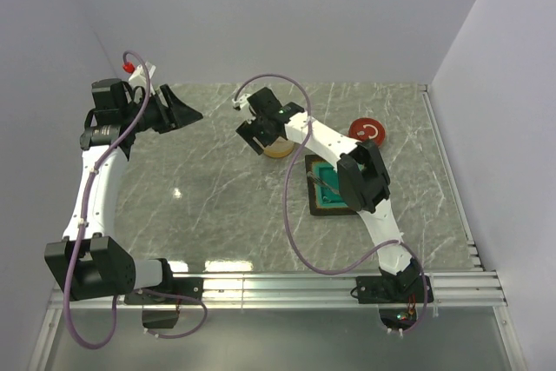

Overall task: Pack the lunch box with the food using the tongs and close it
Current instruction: Move the lunch box

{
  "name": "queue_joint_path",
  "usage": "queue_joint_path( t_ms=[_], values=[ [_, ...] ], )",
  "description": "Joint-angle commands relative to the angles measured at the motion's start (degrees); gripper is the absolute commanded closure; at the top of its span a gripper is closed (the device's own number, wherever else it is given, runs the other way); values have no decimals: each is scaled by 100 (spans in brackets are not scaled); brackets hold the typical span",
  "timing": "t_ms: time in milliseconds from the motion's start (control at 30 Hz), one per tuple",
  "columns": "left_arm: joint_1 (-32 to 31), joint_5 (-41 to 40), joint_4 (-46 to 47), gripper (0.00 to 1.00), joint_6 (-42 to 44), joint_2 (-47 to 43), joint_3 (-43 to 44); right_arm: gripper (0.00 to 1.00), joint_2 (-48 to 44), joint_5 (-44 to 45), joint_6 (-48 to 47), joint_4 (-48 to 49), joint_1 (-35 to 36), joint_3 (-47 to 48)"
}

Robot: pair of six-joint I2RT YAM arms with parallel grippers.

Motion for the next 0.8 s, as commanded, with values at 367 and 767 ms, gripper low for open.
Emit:
queue_joint_path(
  t_ms=[367, 767],
  values=[
    [40, 118, 187, 38, -118, -48, 118, 42, 193, 946, -61, 234, 7, -434],
    [40, 91, 161, 38, -127, -30, 127, 44, 316, 1168, 97, 190, -168, -549]
  ],
)
